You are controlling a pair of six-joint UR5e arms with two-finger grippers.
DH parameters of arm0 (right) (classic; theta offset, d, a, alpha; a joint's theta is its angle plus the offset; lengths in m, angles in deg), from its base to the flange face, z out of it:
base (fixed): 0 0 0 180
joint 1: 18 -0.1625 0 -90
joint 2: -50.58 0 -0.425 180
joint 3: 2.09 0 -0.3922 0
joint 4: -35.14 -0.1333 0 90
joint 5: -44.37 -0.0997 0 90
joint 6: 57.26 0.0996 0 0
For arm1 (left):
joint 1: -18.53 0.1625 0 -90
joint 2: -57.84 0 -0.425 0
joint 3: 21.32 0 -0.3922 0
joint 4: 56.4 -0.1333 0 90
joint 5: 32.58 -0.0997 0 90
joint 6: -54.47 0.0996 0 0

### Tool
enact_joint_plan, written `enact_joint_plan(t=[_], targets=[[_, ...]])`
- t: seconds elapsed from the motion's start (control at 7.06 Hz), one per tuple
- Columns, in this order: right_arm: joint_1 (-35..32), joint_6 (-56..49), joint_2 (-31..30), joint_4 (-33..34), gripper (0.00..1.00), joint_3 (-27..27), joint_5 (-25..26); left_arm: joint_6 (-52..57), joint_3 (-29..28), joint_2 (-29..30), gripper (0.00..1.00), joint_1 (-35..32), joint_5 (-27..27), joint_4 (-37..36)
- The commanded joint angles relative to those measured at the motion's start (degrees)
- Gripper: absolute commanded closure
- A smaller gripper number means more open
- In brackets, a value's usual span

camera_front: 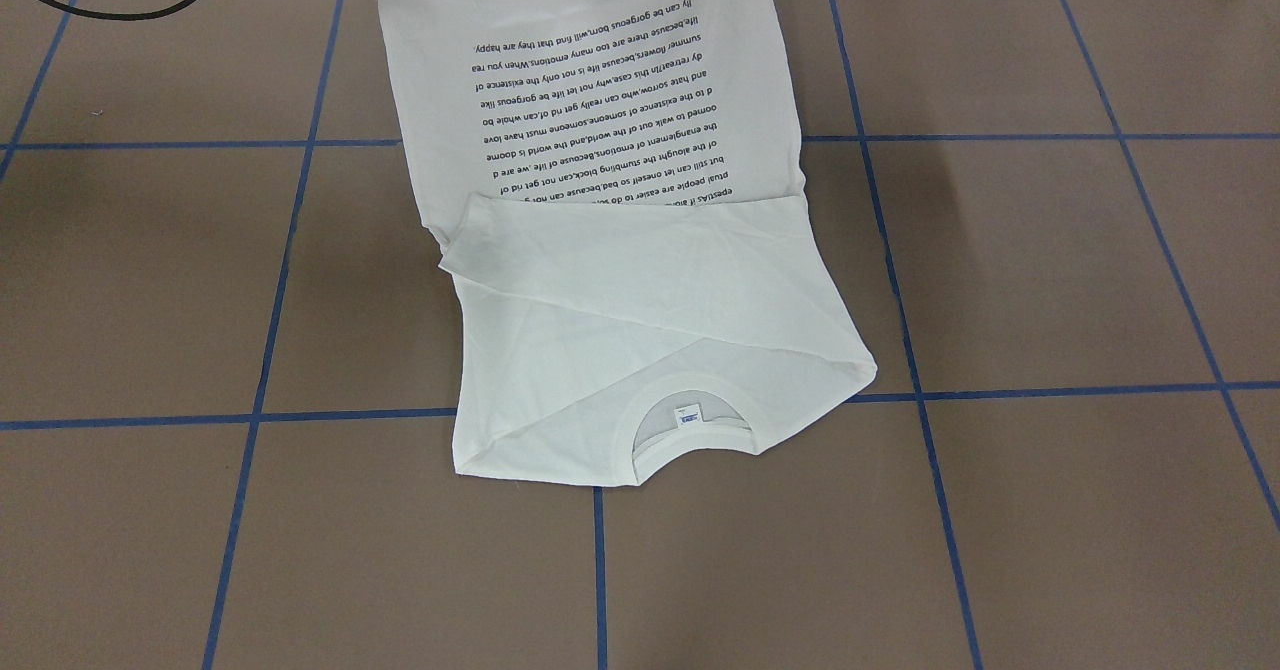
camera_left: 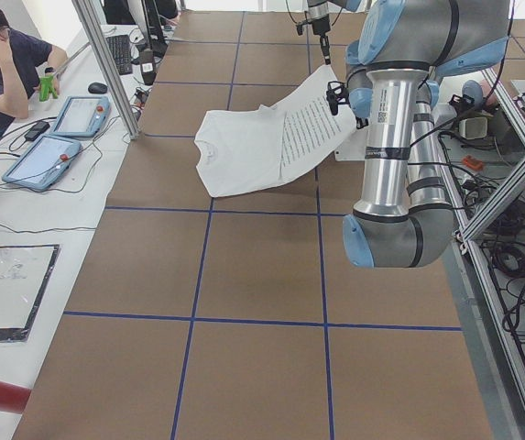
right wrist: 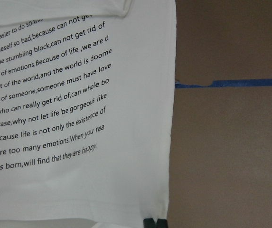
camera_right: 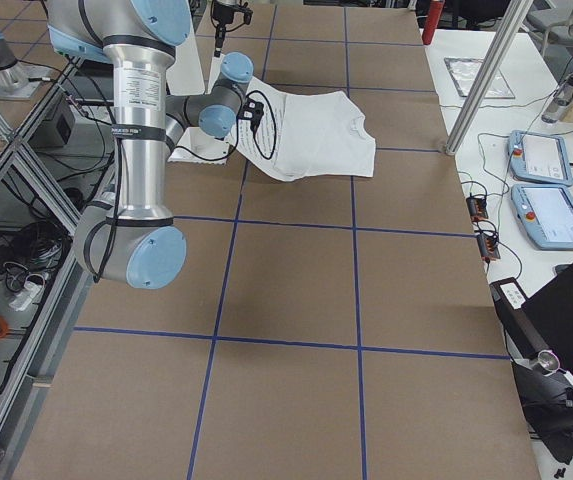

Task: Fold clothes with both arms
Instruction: 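Lift both hem corners and fold them over toward the collar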

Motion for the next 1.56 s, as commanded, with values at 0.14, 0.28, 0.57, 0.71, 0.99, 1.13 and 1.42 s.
enact_joint_plan(t=[0.14,0.28,0.57,0.71,0.99,1.13,1.42], targets=[[-8.72,-2.48,7.32,0.17,1.0,7.65,-0.66,0.15,-1.69,0.48,1.0,-5.8,0.39,-1.6],[-10.75,-2.67,10.93,0.17,1.0,11.43,-0.66,0.59,-2.74,0.74,1.0,-8.86,0.39,-1.51],[-15.23,-4.24,13.86,0.26,1.0,13.67,-0.75,5.14,-5.98,1.8,1.0,-17.11,3.26,-1.6],[-18.04,-5.3,15.87,0.35,1.0,15.67,-0.84,6.56,-10.01,4.5,1.0,-22.2,6.07,-1.43],[-20.52,-5.39,21.32,0.35,1.0,21.64,1.43,6.83,-18.62,10.22,1.0,-29.25,6.28,-1.25],[-20.7,-5.66,24.56,0.26,1.0,25.67,3.01,10.58,-21.71,11.37,1.0,-32.94,6.28,-0.99],[-21.93,-12.4,30.54,0.0,1.0,33.84,3.64,17.0,-26.9,11.47,1.0,-39.19,6.28,-0.11]])
